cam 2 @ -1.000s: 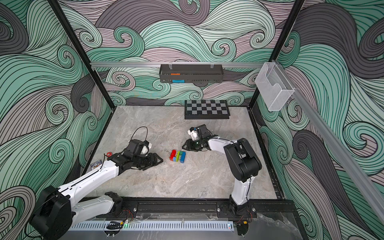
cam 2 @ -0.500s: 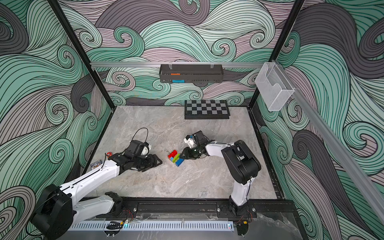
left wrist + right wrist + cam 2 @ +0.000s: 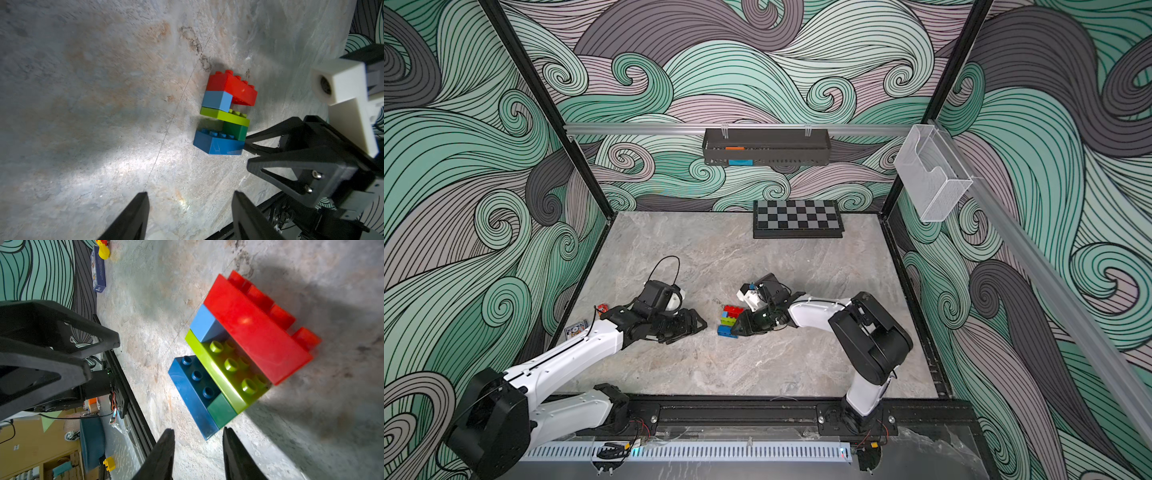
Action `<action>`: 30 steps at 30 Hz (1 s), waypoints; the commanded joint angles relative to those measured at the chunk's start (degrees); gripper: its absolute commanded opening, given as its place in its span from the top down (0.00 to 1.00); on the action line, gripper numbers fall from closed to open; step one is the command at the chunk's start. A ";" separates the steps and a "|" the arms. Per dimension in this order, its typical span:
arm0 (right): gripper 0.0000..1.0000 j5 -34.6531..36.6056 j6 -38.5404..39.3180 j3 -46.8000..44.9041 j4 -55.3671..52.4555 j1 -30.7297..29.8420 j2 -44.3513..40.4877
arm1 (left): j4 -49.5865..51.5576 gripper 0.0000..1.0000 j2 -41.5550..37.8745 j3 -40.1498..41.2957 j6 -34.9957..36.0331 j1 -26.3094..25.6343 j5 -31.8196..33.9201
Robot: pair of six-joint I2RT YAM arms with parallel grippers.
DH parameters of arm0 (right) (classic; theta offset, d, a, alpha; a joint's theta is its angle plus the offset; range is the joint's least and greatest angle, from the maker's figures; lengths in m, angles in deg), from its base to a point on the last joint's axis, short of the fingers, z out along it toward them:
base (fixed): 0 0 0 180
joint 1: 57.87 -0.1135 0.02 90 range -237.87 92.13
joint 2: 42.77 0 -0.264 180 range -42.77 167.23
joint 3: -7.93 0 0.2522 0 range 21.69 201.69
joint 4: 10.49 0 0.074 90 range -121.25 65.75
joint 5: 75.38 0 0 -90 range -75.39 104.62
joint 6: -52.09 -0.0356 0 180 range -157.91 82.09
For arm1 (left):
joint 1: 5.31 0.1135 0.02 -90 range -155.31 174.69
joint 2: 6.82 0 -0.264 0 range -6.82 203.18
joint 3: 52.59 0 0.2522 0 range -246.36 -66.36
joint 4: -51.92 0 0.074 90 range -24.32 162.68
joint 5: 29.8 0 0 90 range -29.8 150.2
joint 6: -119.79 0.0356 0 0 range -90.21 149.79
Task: Assemble the number 5 with lego
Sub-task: Adjust the lego brick at the center of the board, then reset both arms
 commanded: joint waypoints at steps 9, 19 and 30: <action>0.25 8.58 9.39 3.64 -17.73 12.42 -16.87 | 11.47 0.06 1.12 -15.94 9.25 8.04 12.47; 0.01 33.45 9.21 8.19 -18.54 29.40 -20.28 | 9.32 0.01 12.49 -30.00 23.59 23.77 25.89; 0.01 52.00 27.64 -25.73 44.36 32.70 -22.48 | -26.65 0.04 18.96 -10.64 28.63 34.82 26.27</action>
